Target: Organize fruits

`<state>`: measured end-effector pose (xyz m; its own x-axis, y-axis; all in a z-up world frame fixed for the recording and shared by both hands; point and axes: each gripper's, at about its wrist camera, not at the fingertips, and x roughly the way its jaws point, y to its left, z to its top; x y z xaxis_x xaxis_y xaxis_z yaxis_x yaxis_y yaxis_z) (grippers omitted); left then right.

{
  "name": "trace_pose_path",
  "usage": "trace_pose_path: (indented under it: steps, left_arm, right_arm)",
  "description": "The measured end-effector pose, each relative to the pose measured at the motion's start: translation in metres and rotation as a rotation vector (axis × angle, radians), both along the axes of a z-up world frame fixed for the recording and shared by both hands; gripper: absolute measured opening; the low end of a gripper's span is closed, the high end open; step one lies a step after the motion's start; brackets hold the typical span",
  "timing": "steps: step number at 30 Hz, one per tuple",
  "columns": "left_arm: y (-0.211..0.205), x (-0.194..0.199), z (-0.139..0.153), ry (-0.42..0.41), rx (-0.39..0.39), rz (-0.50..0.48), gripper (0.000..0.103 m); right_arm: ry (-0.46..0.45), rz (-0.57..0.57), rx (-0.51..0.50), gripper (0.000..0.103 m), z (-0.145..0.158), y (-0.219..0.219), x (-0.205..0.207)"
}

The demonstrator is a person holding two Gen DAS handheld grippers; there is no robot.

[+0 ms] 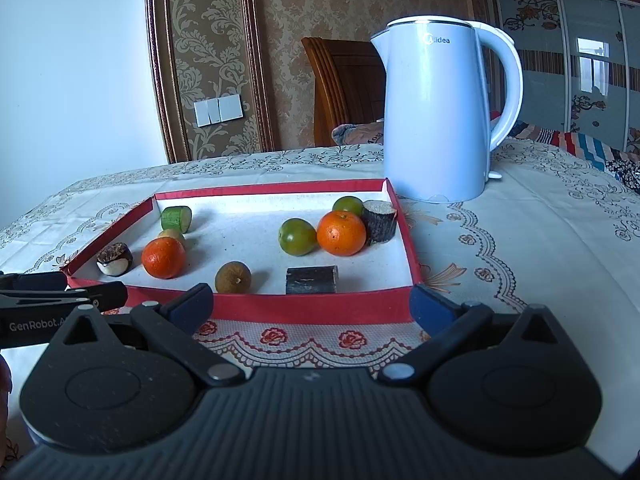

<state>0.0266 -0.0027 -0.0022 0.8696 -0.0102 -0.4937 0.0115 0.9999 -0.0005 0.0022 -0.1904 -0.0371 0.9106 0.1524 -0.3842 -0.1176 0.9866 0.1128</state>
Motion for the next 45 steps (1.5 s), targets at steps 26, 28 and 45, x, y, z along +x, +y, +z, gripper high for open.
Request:
trace_pose_path:
  steps: [26, 28, 45]
  left_arm:
    - [-0.0029, -0.0036, 0.0022, -0.028, 0.042, 0.013, 0.081]
    - [-0.0024, -0.0036, 0.0025, -0.03, 0.039, 0.012, 0.081]
    - [-0.0024, -0.002, 0.0019, -0.012, 0.035, 0.006, 0.081]
  right_arm:
    - [-0.005, 0.001, -0.004, 0.103, 0.0005, 0.001, -0.0001]
    - [-0.005, 0.001, -0.004, 0.103, 0.0005, 0.0011, -0.0001]
    - [-0.006, 0.0, -0.003, 0.103, 0.0005, 0.001, -0.0001]
